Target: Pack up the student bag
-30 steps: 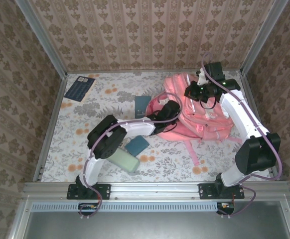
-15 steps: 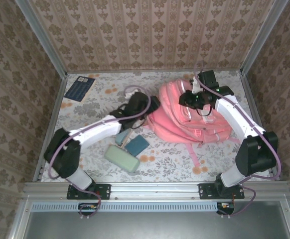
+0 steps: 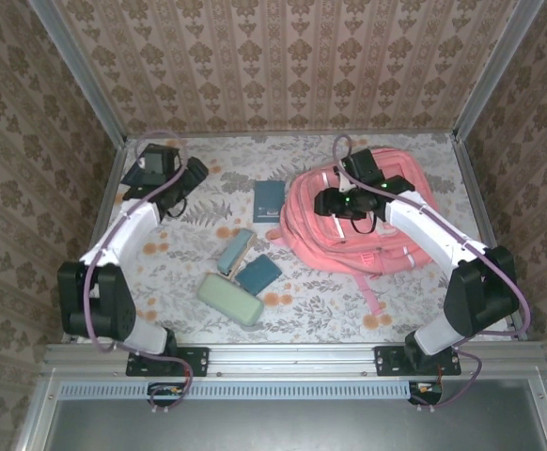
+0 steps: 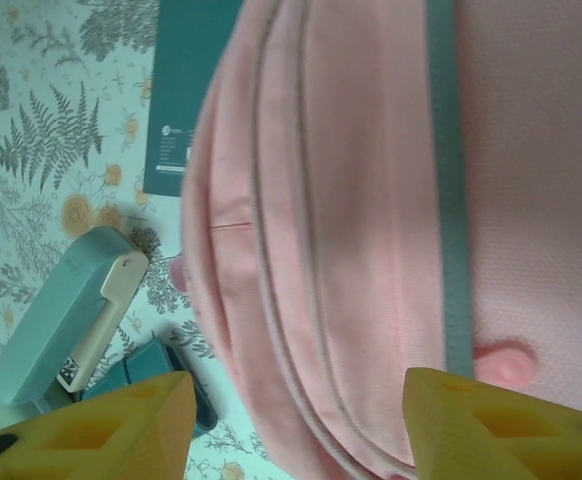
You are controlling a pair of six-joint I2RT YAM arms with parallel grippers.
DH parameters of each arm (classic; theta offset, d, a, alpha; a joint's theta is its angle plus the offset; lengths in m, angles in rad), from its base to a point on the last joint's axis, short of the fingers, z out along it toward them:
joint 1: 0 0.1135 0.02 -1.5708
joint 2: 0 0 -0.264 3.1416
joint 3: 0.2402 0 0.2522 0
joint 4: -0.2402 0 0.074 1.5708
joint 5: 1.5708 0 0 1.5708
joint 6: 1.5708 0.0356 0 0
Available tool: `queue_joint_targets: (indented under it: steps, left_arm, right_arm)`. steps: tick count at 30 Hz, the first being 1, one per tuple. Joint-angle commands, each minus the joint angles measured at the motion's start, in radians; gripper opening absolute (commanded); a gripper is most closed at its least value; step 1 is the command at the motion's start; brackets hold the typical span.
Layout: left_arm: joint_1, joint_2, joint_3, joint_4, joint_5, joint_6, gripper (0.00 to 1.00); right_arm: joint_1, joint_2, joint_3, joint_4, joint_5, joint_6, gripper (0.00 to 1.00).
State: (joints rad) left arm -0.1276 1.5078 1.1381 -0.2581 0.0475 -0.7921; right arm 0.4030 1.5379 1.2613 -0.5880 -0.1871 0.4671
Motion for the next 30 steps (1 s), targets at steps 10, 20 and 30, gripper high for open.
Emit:
queue_joint_targets:
  steps: [10,20,30]
  left_arm:
    - [0.267,0.387,0.277,0.127,0.166,0.083,0.84]
    - [0.315,0.724,0.620,0.015,0.191,0.124,0.81]
    - [0.312,0.787,0.604,-0.090,0.253,0.053,0.79]
  right_arm:
    - [0.134,0.019,0.099,0.034,0.117,0.092,1.00]
    - [0.203,0.022,0.138,-0.010,0.172,0.107,0.99]
    - [0.232,0.014,0.137,-0.036,0.175,0.091,0.99]
